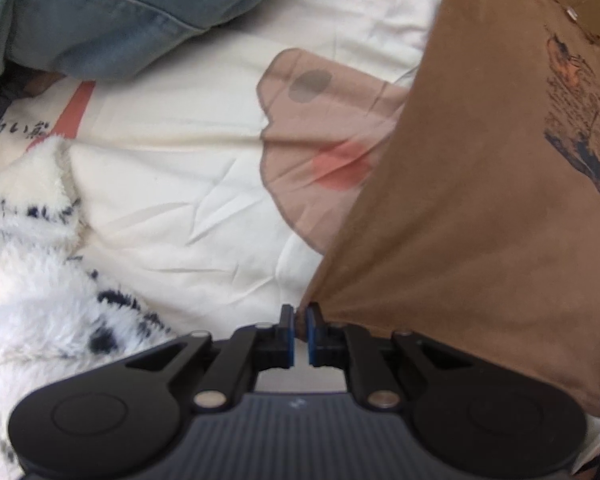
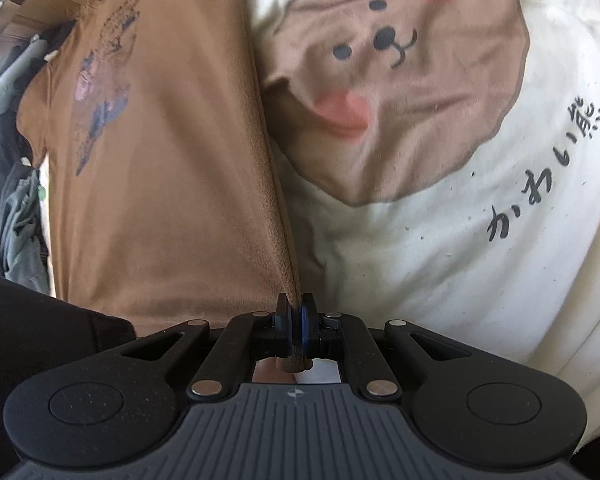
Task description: Fold clothes
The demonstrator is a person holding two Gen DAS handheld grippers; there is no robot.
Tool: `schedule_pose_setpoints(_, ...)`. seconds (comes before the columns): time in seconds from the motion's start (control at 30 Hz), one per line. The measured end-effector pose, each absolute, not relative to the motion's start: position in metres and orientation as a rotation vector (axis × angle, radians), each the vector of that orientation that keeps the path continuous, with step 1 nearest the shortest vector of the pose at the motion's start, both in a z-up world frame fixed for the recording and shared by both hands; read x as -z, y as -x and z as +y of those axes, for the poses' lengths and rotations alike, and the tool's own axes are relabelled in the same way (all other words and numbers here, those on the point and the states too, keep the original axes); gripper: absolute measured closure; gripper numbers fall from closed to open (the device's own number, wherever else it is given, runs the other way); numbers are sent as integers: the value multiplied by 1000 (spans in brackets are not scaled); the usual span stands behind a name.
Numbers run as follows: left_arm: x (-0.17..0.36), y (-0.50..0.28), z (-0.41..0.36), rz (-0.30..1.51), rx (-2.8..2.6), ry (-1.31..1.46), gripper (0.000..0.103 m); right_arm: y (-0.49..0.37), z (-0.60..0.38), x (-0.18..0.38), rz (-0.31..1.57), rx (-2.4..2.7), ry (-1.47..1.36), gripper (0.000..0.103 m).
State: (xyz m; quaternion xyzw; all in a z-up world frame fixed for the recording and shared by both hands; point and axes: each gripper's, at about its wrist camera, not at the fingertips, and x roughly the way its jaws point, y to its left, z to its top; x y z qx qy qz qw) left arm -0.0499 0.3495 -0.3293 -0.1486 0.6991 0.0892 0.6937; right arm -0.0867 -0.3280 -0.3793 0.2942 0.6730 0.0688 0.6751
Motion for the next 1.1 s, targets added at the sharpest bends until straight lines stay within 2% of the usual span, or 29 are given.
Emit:
schedule_pose_setpoints(0.2,339,49,348,1574,-214,319,96,87,-322,389,1527,-126,-620,101)
schedule_pose_setpoints(0.27,341,50,347,1576,-224,318,92,88,-321,391,1523,-113,-608,100)
schedule_pose_setpoints(0.3,343,50,347,1577,-230,318,90,89,-320,392,1522,-109,-609,98)
schedule_pose_setpoints(0.33,343,51,347,1577,-234,317,89,89,-319,393,1522,-104,-602,93)
schedule_pose_setpoints(0.4,339,56,345,1565,-221,312,73,89,-316,391,1532,-104,-559,85)
schedule_pose_setpoints(0.43,336,58,345,1558,-215,313,67,89,-315,390,1539,-107,-542,85)
schedule_pose_setpoints(0.5,328,61,346,1539,-211,310,48,90,-317,386,1535,-107,-526,84)
schedule_pose_setpoints(0.63,308,62,354,1500,-229,313,39,94,-323,376,1508,-102,-519,83)
schedule_pose_setpoints(0.8,283,59,363,1454,-238,307,21,99,-337,355,1437,-82,-524,81)
schedule_pose_setpoints(1.03,257,50,362,1429,-245,288,20,99,-366,325,1315,-41,-559,76)
schedule_pose_setpoints(1.1,249,48,366,1424,-256,277,15,95,-375,317,1281,-33,-565,74)
